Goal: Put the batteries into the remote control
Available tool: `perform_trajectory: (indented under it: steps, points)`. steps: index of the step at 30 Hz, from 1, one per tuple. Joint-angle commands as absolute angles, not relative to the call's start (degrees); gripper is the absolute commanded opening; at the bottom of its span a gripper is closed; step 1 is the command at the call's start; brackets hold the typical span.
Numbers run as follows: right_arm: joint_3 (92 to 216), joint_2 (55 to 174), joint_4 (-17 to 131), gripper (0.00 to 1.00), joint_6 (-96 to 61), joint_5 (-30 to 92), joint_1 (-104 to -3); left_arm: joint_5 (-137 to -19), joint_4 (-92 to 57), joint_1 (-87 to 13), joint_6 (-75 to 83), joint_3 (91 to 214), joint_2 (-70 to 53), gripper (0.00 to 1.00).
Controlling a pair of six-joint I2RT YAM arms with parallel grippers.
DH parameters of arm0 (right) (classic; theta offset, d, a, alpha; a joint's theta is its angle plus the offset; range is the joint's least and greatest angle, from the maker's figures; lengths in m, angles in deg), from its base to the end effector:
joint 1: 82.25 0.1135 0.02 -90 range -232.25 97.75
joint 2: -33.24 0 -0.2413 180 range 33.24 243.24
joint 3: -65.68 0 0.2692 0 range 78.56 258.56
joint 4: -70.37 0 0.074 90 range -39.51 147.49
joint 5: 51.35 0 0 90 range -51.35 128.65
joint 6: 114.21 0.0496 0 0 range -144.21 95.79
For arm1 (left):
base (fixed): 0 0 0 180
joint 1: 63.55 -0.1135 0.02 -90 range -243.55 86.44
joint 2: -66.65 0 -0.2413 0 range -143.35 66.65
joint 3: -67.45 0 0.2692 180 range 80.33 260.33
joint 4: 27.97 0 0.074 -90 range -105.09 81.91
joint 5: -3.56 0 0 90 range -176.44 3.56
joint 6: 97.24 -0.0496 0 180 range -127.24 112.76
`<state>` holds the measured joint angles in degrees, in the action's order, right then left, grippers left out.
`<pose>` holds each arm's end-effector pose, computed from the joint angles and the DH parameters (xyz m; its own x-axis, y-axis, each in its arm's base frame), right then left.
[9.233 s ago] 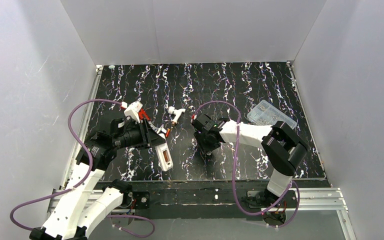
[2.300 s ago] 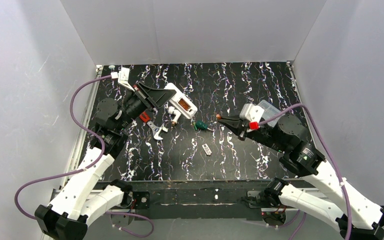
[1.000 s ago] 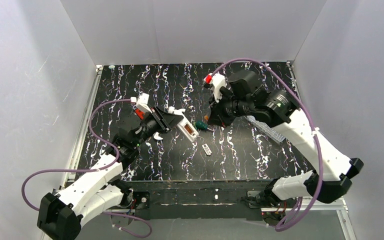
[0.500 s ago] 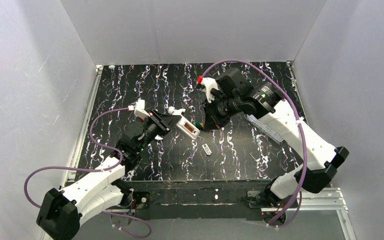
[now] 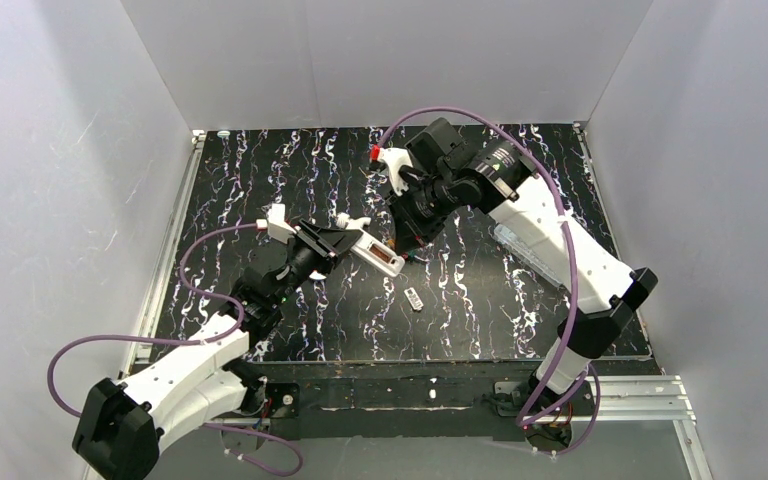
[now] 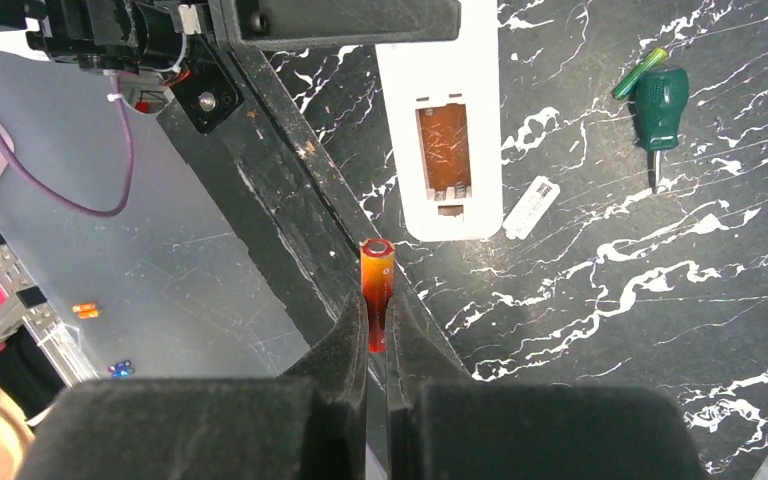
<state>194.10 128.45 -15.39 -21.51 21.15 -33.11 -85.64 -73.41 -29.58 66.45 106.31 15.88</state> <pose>0.2117 0.2676 0.4049 -0.5584 -0.5769 -0.5961 -0.8155 0.5134 0.2671 0.1935 -0.1312 0.3131 -0.4168 -0.8763 -0.2415 0.5993 -0.0652 -0.7979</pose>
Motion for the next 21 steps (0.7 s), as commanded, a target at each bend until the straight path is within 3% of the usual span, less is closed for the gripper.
perform_trajectory:
  steps: [1, 6, 21]
  points:
    - [198.08, 129.19, -18.54, 0.01, -23.33, 20.91, -32.56, -81.20, -75.78, -29.37, 70.69, 110.04, 16.37, 0.00]
    - [197.90, 130.46, -19.74, 0.01, -22.68, 21.18, -31.59, -74.86, -78.77, -29.28, 73.32, 112.75, 12.02, 0.00]
    - [197.62, 131.55, -20.92, 0.01, -21.51, 25.99, -30.97, -70.75, -79.14, -28.84, 71.64, 114.85, 10.62, 0.00]
